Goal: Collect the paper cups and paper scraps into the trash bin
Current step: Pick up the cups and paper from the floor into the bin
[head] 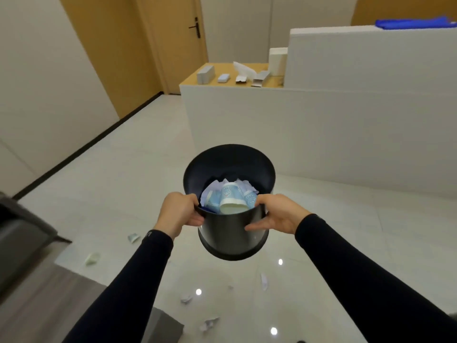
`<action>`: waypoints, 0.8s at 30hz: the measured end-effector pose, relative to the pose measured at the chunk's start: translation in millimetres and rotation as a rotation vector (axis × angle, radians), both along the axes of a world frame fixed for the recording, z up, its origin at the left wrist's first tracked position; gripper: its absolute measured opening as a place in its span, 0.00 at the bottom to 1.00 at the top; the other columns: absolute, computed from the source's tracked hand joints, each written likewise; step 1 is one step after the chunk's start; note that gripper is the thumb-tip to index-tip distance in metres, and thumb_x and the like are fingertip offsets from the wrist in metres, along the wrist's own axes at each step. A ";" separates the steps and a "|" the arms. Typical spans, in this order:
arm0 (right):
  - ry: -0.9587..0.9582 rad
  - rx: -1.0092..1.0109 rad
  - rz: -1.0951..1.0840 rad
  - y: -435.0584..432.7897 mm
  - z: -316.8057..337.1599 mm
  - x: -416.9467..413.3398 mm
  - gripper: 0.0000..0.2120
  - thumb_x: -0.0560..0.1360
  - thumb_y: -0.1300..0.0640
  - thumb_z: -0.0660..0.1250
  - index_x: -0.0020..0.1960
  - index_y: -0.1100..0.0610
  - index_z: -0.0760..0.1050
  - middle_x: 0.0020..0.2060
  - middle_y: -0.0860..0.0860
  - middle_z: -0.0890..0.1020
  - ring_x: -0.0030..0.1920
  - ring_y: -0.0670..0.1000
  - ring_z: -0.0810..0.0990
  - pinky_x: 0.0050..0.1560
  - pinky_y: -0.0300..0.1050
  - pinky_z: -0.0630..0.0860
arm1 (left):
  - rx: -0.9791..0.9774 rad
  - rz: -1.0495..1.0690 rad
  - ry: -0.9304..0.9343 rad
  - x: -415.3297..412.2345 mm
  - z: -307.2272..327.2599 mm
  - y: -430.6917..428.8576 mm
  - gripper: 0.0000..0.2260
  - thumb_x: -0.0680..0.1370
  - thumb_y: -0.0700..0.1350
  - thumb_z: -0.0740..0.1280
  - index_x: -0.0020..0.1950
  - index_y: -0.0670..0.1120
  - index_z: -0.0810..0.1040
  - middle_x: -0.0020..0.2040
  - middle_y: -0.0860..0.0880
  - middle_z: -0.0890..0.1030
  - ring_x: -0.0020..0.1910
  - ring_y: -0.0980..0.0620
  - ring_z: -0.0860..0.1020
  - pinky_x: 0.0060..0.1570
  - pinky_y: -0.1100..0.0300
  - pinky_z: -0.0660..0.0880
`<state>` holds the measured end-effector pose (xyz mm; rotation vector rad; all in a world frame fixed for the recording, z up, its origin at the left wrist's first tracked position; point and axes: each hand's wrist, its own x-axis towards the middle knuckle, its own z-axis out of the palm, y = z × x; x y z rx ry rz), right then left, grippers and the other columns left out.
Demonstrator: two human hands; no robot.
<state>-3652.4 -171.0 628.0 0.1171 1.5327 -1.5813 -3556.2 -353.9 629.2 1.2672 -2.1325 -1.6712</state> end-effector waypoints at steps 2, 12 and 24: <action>-0.008 0.007 0.014 2.6 -0.1 -31.7 0.21 0.73 0.71 0.57 0.66 0.64 0.68 0.66 0.59 0.69 0.59 0.66 0.74 0.37 0.56 0.83 | -0.012 0.039 -0.005 -23.2 -3.4 15.0 0.10 0.73 0.36 0.60 0.34 0.34 0.75 0.21 0.42 0.79 0.22 0.46 0.80 0.41 0.52 0.80; -0.025 0.060 0.198 -33.2 1.3 -130.4 0.20 0.73 0.77 0.53 0.60 0.63 0.68 0.60 0.58 0.64 0.61 0.69 0.70 0.43 0.64 0.79 | 0.041 0.286 -0.027 -57.6 -14.1 4.5 0.17 0.79 0.51 0.57 0.51 0.38 0.75 0.38 0.40 0.82 0.35 0.44 0.79 0.35 0.56 0.76; 0.065 0.309 0.401 -162.2 -52.8 -206.7 0.13 0.73 0.78 0.48 0.38 0.67 0.67 0.39 0.63 0.73 0.44 0.68 0.75 0.58 0.68 0.72 | 0.000 0.523 -0.075 -78.6 -94.8 -81.7 0.11 0.76 0.42 0.59 0.49 0.40 0.79 0.42 0.43 0.82 0.41 0.46 0.79 0.47 0.51 0.77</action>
